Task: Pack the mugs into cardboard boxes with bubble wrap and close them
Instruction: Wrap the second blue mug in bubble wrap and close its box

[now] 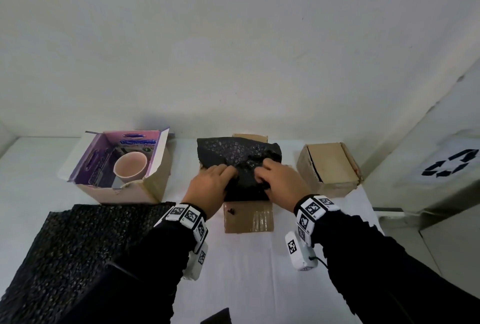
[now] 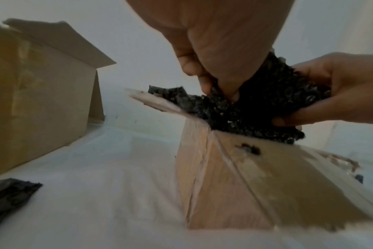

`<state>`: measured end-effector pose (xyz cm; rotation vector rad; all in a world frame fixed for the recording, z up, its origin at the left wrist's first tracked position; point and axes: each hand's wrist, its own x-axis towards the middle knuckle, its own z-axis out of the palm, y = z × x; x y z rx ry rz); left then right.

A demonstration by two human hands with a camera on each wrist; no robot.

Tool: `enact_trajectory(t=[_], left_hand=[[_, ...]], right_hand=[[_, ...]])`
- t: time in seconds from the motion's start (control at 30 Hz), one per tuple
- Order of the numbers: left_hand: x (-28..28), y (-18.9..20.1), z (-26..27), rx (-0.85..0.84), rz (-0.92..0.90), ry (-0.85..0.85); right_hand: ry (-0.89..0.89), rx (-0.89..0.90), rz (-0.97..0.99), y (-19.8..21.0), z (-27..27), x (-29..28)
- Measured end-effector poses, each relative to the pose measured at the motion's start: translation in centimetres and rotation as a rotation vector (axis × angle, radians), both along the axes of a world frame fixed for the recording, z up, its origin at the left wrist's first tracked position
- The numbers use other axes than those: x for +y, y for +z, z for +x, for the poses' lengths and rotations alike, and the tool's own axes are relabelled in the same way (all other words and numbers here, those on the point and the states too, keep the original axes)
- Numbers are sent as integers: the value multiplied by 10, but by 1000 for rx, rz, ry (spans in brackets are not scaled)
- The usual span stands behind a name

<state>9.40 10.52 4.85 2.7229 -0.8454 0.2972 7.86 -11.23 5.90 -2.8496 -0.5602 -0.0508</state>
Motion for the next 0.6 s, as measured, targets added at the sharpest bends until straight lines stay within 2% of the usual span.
enact_trajectory(t=[0.1,0.2,0.4,0.6], left_hand=[[1,-10,-5,26,119,-135],[-1,-10,-6,40,251,-222],[-3,-5,-10,-32,372,-242],[-11,-6,-2,-22,592,-170]], right_hand=[[42,91,-82,-8,-7,-1],[69,86,-142,-11,-10,-4],[130,30,-269,-17,-13,-7],[187,108,-391,-18,-10,-7]])
